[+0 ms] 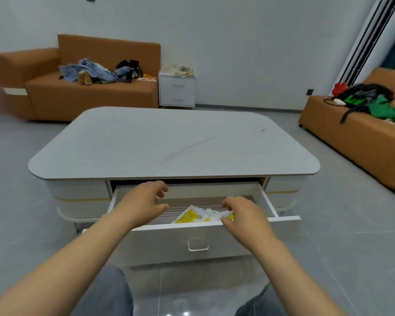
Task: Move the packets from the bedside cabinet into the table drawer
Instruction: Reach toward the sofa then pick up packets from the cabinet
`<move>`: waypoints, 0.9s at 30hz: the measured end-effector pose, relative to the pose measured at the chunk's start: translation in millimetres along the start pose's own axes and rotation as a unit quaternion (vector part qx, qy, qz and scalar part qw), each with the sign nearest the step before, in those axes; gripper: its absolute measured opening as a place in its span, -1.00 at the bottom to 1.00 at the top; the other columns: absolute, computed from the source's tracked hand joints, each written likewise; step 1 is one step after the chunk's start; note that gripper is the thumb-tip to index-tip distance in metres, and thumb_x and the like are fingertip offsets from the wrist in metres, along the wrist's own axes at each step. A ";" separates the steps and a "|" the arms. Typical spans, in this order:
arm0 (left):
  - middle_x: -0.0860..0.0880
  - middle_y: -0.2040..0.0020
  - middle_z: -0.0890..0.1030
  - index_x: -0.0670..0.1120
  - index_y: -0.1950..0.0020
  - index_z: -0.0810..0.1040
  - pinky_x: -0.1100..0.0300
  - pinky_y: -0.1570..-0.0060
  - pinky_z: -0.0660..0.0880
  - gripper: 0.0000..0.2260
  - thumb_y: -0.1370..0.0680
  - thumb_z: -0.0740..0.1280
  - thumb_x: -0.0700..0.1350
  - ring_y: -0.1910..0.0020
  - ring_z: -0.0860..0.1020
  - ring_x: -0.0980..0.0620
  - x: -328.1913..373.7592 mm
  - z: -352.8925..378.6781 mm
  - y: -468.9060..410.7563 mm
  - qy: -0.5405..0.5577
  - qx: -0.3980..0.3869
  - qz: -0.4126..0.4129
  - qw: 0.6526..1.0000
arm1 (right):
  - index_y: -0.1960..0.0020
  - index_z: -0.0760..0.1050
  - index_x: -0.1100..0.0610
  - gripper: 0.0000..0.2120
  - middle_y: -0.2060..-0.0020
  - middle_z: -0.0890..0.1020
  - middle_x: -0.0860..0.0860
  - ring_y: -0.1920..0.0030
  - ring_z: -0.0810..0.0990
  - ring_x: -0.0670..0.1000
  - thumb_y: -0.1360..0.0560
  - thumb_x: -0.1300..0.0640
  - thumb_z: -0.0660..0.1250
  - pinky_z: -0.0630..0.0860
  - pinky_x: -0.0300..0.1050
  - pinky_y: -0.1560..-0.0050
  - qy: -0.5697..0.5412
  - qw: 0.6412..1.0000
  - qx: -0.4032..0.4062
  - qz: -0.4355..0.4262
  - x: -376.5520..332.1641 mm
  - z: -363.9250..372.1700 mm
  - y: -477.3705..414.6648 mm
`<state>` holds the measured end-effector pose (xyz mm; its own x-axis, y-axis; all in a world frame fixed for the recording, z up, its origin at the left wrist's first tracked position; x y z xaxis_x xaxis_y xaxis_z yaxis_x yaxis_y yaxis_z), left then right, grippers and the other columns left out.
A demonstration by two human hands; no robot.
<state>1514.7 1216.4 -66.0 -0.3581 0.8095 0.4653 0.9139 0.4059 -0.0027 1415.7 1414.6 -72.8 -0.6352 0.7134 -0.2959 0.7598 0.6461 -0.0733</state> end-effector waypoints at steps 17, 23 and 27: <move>0.18 -0.18 0.50 0.11 -0.32 0.38 0.28 -0.06 0.47 -0.63 -0.52 0.32 0.06 -0.09 0.49 0.19 158.8 -54.8 -167.3 -0.042 0.021 0.172 0.984 | -0.31 0.40 -0.06 -0.66 -0.18 0.53 -0.13 -0.16 0.51 -0.11 -0.54 0.00 0.28 0.43 -0.22 -0.08 0.004 0.995 0.095 0.044 91.4 -154.3 -113.3; 0.16 -0.18 0.52 0.10 -0.30 0.41 0.28 -0.05 0.47 -0.64 -0.52 0.34 0.04 -0.08 0.50 0.18 215.5 -100.6 -244.8 -0.035 0.006 0.195 0.980 | -0.16 0.51 -0.06 -0.77 0.00 0.60 -0.18 0.01 0.55 -0.16 -0.51 -0.02 0.33 0.54 -0.15 -0.06 -0.054 0.984 0.147 0.085 113.2 -235.0 -173.6; 0.17 -0.16 0.52 0.10 -0.29 0.41 0.30 -0.02 0.44 -0.65 -0.52 0.33 0.04 -0.08 0.50 0.18 277.3 -160.3 -265.8 -0.031 0.013 0.223 0.974 | -0.18 0.51 -0.06 -0.74 0.00 0.61 -0.18 0.02 0.56 -0.15 -0.50 -0.02 0.34 0.56 -0.11 -0.04 -0.047 0.979 0.168 0.107 117.2 -319.5 -185.3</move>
<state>1203.1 1264.9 205.7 0.0621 0.9317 0.3578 0.9766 0.0173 -0.2145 1156.1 1465.2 210.3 -0.4523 0.7851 -0.4231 0.8871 0.3472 -0.3041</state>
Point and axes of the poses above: each hand's wrist, its own y-axis away from the middle knuckle, its own z-axis out of the palm, x = y × z, the point moved 9 cm from there along -y, towards the middle knuckle
